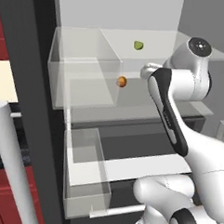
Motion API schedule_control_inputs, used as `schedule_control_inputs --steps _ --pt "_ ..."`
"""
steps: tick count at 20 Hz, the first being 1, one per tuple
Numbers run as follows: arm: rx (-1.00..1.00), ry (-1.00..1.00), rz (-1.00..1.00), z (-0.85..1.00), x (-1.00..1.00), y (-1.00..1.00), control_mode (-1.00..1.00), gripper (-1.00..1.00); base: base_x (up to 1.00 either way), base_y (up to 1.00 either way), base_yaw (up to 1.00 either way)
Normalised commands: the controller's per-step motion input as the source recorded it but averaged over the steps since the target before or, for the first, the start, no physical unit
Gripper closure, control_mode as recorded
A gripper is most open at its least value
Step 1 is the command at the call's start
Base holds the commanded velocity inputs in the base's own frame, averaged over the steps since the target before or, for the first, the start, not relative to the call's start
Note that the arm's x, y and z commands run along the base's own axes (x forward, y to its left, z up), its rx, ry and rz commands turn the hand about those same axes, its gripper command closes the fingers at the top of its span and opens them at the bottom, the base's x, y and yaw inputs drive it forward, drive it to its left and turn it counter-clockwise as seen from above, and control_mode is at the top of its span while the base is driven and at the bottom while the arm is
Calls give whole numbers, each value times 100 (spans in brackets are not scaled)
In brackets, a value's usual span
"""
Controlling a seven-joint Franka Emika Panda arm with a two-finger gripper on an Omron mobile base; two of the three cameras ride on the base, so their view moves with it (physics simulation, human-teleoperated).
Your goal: Take the lemon wedge from the fridge and place it on the plate with fish on the dining counter.
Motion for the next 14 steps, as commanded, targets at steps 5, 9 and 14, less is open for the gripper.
schedule_control_inputs --steps 5,9,14 --pt "0 0 0 0 0 0 100 -100 72 10 0" --pt "0 -10 9 63 -18 4 -100 -100 0 0 0" --pt "0 -19 15 87 -13 3 -100 -100 0 0 0"
